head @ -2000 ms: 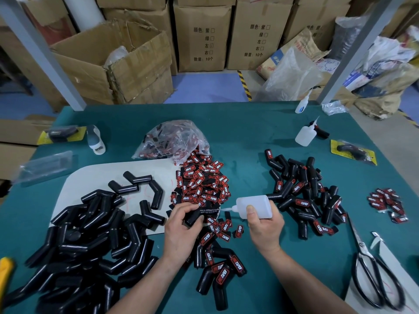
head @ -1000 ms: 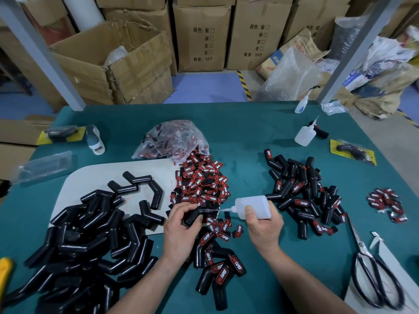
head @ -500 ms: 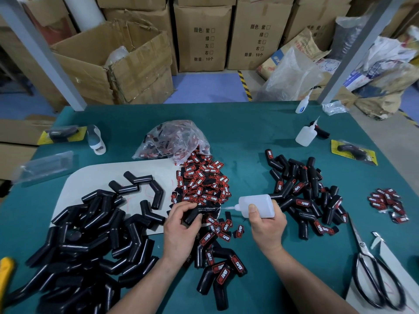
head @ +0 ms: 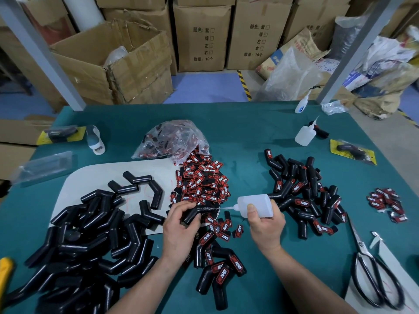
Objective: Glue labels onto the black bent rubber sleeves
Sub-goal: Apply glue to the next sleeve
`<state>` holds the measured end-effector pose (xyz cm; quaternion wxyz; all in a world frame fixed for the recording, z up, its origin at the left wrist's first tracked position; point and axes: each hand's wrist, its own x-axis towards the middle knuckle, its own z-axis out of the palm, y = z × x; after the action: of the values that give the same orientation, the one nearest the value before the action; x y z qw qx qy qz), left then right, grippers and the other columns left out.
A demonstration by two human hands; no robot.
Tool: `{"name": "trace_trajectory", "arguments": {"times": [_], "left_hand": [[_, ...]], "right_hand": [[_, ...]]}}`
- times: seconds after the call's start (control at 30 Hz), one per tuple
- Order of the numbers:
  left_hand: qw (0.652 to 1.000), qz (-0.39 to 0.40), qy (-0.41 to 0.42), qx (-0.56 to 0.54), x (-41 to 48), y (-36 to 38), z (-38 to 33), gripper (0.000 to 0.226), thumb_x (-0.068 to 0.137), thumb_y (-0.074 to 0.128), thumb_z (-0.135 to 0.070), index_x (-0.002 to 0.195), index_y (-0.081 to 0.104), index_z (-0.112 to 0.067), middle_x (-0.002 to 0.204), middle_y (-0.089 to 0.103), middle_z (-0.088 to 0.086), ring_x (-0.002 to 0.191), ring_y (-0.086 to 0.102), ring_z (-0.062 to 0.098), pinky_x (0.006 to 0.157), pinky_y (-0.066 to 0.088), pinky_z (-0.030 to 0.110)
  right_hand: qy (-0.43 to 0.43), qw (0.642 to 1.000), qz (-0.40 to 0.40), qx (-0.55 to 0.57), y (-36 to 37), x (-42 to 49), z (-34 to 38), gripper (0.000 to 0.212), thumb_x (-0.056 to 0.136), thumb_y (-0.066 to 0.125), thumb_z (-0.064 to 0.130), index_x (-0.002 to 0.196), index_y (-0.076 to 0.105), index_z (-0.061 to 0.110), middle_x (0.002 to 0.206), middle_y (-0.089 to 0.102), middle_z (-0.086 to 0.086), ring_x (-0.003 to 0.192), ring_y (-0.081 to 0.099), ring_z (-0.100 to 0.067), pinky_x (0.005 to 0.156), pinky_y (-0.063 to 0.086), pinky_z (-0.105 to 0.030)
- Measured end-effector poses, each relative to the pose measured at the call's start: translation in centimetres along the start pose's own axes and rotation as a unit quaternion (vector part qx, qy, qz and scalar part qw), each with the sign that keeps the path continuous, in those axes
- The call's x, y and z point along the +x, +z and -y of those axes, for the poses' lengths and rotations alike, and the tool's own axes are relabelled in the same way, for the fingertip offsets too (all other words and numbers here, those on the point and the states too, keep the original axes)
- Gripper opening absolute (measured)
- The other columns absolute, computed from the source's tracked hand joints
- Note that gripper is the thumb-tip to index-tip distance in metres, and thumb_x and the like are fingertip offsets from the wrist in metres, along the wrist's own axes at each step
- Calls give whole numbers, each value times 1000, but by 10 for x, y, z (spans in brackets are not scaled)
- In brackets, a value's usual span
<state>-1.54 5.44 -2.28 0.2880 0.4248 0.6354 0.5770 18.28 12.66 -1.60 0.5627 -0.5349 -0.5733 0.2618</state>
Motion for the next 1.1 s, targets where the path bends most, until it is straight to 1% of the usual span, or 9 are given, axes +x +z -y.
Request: {"name": "trace_trajectory", "arguments": {"times": [0.2, 0.3, 0.4, 0.57, 0.7, 0.8, 0.93, 1.03, 1.1], "left_hand": [[1000, -8, 9, 0, 0, 1, -1, 47, 84, 76, 11, 104, 71, -31, 112, 66, -17, 104, 65, -4, 69, 51, 5], [1000, -4, 6, 6, 1, 0, 0, 47, 85, 77, 9, 105, 70, -33, 113, 64, -22, 106, 64, -3, 69, 52, 6], [1000, -3, 3, 10, 0, 0, 1, 46, 85, 77, 7, 106, 70, -33, 114, 64, -22, 106, 64, -3, 67, 52, 7], [1000, -2, 3, 31, 1, -1, 3, 43, 85, 78, 4, 107, 71, -32, 114, 63, -26, 107, 63, -2, 63, 48, 8], [999, 1, -2, 33, 1, -1, 6, 41, 85, 79, 2, 107, 71, -32, 114, 64, -26, 106, 64, -2, 62, 49, 10], [999, 6, -5, 33, 1, 0, 9, 41, 85, 79, 2, 106, 72, -32, 114, 65, -24, 106, 65, 1, 61, 50, 11], [999, 8, -3, 32, 1, 0, 11, 44, 85, 79, 2, 107, 71, -35, 115, 65, -22, 107, 66, 3, 62, 55, 17], [999, 3, 2, 39, 2, 0, 14, 47, 85, 80, 0, 106, 70, -40, 116, 65, -23, 107, 65, 3, 62, 53, 15], [1000, 0, 3, 29, 3, 0, 16, 45, 85, 79, 2, 106, 71, -37, 115, 66, -21, 109, 65, 6, 67, 59, 24]], "right_hand": [[24, 1000, -15, 12, -2, 3, -8, 45, 76, 65, 46, 67, 52, 4, 55, 53, 11, 53, 48, 3, 47, 38, -23], [20, 1000, -8, 15, -1, 1, -7, 33, 77, 65, 46, 69, 51, 17, 66, 59, 18, 54, 50, 4, 46, 38, -19], [19, 1000, -7, 23, -1, 0, -6, 29, 77, 65, 46, 71, 50, 21, 67, 60, 20, 54, 51, 5, 46, 38, -13], [17, 1000, -7, 15, -1, 0, -6, 36, 76, 64, 46, 69, 52, 13, 61, 59, 16, 53, 51, 7, 46, 37, -12], [10, 1000, -1, 13, 1, -2, -4, 50, 75, 65, 46, 67, 53, -1, 55, 48, 13, 52, 50, 6, 45, 37, -17], [7, 1000, 4, 10, 1, -3, 0, 48, 75, 64, 44, 65, 53, -1, 55, 47, 15, 52, 49, 8, 46, 35, -11], [6, 1000, 3, 6, 0, -2, 1, 50, 75, 64, 45, 65, 52, -2, 55, 45, 14, 52, 48, 7, 46, 34, -12], [9, 1000, -2, 5, 0, -1, -1, 51, 75, 64, 46, 66, 52, -3, 56, 45, 10, 52, 48, 7, 46, 34, -13], [9, 1000, -3, 5, 0, 0, -1, 50, 75, 64, 45, 67, 53, -3, 56, 46, 11, 52, 48, 7, 47, 34, -11]]}}
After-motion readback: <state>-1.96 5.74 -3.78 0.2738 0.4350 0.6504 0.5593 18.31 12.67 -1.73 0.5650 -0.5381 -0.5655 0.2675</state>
